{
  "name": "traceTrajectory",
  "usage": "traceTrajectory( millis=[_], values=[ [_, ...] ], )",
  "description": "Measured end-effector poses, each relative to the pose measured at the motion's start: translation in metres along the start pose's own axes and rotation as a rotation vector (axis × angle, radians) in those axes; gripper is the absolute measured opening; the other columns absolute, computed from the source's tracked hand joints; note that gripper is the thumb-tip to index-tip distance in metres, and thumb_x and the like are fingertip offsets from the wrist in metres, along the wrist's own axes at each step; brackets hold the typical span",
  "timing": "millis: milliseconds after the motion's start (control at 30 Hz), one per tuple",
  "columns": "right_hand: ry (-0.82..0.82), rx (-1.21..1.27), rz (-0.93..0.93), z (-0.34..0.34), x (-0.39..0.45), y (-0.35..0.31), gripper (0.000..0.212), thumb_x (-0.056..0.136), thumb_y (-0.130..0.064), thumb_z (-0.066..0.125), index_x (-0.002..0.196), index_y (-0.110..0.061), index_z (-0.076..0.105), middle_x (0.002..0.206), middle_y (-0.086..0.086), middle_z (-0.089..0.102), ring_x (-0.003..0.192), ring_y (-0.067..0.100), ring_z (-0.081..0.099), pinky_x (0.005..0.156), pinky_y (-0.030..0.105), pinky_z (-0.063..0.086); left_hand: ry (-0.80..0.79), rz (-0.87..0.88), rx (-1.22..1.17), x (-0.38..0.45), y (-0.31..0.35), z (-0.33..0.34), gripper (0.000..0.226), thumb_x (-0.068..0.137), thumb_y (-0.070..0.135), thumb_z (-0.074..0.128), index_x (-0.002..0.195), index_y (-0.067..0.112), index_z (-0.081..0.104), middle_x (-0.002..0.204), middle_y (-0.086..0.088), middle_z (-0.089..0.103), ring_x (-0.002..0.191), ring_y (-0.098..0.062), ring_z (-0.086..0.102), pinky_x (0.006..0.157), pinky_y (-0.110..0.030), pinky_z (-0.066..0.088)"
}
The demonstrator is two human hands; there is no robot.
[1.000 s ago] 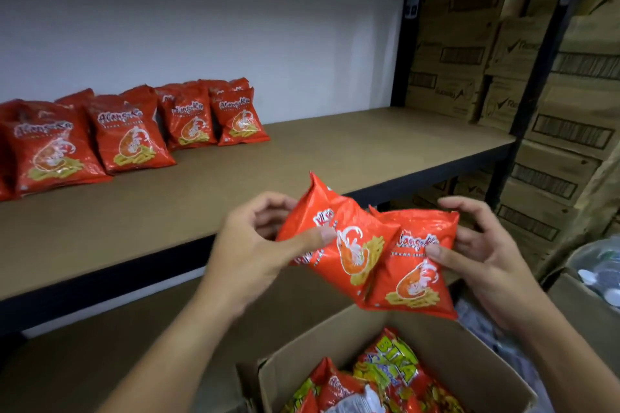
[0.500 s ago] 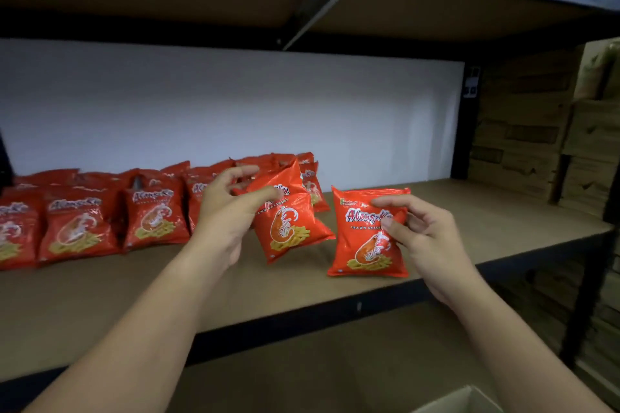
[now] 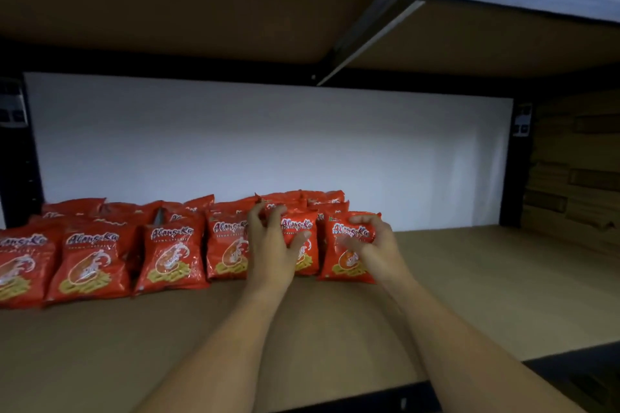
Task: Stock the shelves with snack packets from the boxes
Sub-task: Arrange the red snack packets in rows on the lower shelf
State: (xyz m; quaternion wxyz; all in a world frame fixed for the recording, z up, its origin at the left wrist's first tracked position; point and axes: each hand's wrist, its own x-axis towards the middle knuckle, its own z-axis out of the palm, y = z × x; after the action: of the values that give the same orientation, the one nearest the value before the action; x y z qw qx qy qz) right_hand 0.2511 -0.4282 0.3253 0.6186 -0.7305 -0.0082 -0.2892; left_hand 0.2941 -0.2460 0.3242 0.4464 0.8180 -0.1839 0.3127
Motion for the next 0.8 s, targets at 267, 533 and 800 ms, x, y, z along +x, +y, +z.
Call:
traceTrajectory(
  millis=[267,533,800],
  values=[
    [-0.066,-0.203,-0.037,0.017,0.037,0.021,0.054,0.074,-0.006,0.076,0.106,-0.042,0.051,0.122,0.001,0.039,0.1,0.024,0.06,0.076,0.033,0.058,-0.106,0.102,0.647,0.012,-0.031,0.011,0.087,0.088,0.075,0.042,0.158,0.034,0.011,0.166,-0.009,-0.014,0.15,-0.036,-0.012,0.121,-0.053,0.001],
    [-0.131,-0.809,-0.103,0.025,0.039,0.04,0.059,0.098,-0.043,0.042,0.149,-0.054,0.013,0.164,0.009,0.0,0.149,0.03,0.007,0.118,0.051,0.011,-0.2,0.128,0.789,0.016,-0.051,0.017,0.079,0.087,0.078,-0.002,0.149,0.038,-0.031,0.159,-0.002,-0.036,0.143,-0.03,-0.038,0.115,-0.054,-0.025],
    [-0.177,-0.893,-0.073,0.02,0.03,0.037,0.067,0.094,-0.071,0.031,0.143,-0.064,-0.014,0.164,0.008,-0.016,0.15,0.037,0.002,0.113,0.062,0.016,-0.244,0.161,0.768,0.02,-0.052,0.015,0.075,0.089,0.079,-0.002,0.143,0.042,-0.039,0.154,0.001,-0.045,0.138,-0.027,-0.046,0.112,-0.055,-0.028]
  ],
)
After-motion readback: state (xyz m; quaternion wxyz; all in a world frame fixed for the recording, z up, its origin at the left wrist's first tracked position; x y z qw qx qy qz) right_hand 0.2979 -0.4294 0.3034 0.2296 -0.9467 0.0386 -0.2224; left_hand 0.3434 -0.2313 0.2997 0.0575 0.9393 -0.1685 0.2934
